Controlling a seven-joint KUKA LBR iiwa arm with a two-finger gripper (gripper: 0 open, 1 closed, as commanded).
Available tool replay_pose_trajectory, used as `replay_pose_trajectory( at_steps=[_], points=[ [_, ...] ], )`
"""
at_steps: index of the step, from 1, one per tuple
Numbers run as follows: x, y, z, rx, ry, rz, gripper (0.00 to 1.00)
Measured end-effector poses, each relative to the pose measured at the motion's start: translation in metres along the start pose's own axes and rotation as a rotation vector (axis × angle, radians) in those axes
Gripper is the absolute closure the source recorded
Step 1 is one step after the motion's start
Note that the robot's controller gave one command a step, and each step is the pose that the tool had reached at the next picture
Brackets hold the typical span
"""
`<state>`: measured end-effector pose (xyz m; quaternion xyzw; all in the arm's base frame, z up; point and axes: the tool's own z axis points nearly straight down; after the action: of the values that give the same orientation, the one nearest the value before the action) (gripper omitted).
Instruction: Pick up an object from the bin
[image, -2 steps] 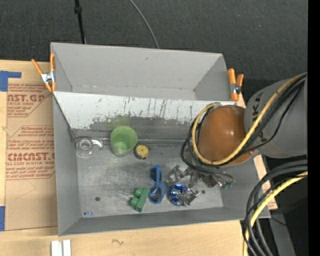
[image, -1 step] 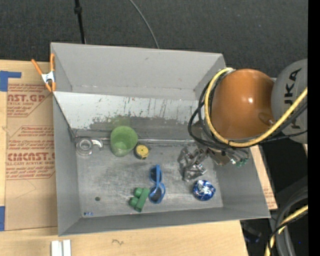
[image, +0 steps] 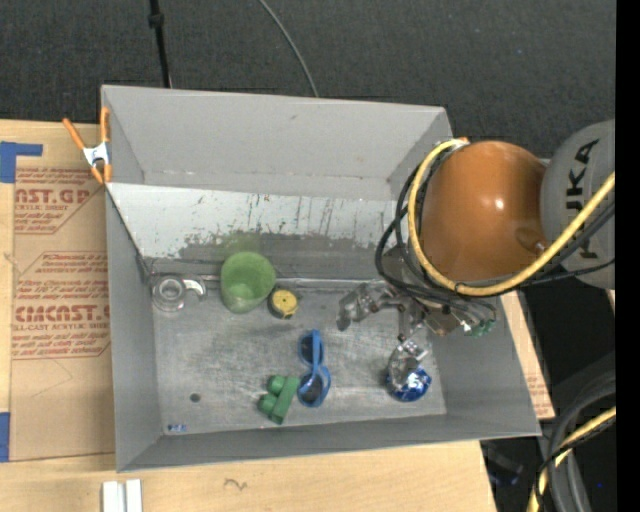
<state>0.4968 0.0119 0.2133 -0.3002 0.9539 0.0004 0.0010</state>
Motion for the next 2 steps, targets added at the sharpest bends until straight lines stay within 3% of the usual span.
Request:
replay_pose_trajectory(
  at_steps=[1, 2],
  points=[
    [-0.028, -0.003, 0.033, -0.001, 0.0, -0.338, 0.0],
    [-0.018, 0.033, 0.143, 0.001, -0.003, -0.445, 0.0]
  ],
)
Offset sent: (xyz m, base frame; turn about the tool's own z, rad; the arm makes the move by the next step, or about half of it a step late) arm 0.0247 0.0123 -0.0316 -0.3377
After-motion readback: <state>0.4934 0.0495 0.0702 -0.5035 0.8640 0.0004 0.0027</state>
